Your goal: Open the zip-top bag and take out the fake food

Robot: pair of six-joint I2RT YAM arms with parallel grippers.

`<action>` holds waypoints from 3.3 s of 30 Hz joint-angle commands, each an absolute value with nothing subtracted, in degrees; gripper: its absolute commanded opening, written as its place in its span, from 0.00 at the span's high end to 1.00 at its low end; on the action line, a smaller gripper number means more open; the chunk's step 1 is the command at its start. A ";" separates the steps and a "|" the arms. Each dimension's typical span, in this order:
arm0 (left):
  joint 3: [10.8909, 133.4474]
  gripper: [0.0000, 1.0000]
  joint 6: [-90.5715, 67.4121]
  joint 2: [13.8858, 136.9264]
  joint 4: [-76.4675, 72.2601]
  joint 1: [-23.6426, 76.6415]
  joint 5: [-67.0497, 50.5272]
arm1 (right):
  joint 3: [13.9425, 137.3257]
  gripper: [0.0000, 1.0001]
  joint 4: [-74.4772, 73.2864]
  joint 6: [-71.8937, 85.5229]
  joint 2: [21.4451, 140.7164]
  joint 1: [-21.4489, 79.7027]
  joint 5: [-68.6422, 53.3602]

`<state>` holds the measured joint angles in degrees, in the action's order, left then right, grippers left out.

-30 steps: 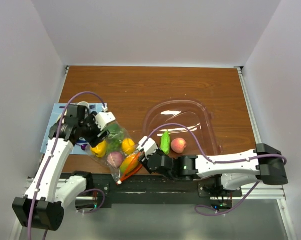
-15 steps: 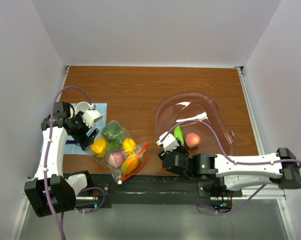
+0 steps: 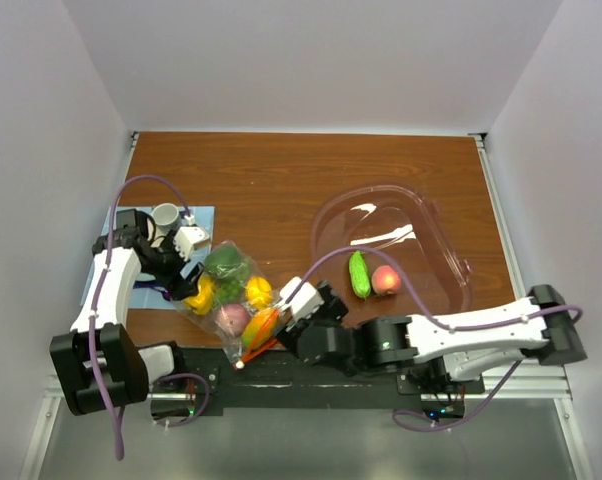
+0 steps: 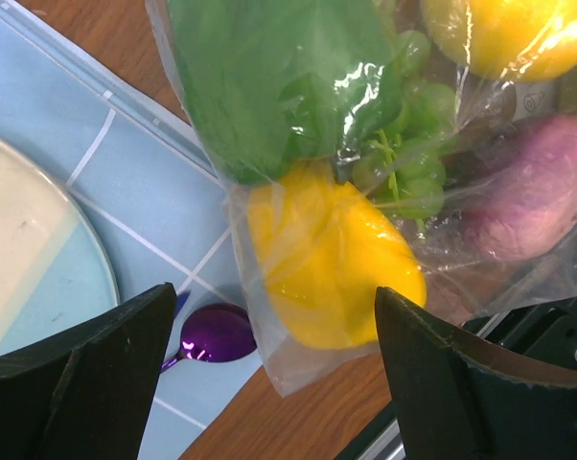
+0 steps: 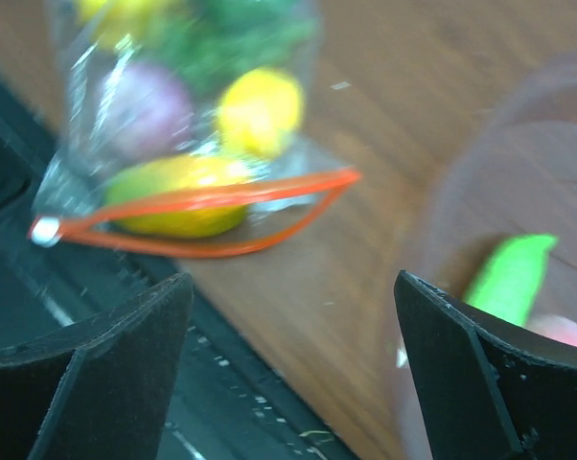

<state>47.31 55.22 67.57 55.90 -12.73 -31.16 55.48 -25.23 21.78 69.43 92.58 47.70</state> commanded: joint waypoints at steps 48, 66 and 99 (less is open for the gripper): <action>47.37 0.71 47.81 69.96 49.75 -4.84 -37.18 | 58.36 0.01 10.19 9.58 103.70 83.76 26.80; 44.47 0.73 45.44 68.47 48.96 -0.53 -35.16 | 64.41 0.01 17.23 2.11 107.49 85.43 31.11; 44.03 0.76 43.25 69.35 45.97 -0.53 -30.23 | 66.01 0.17 11.33 3.69 110.83 88.42 24.26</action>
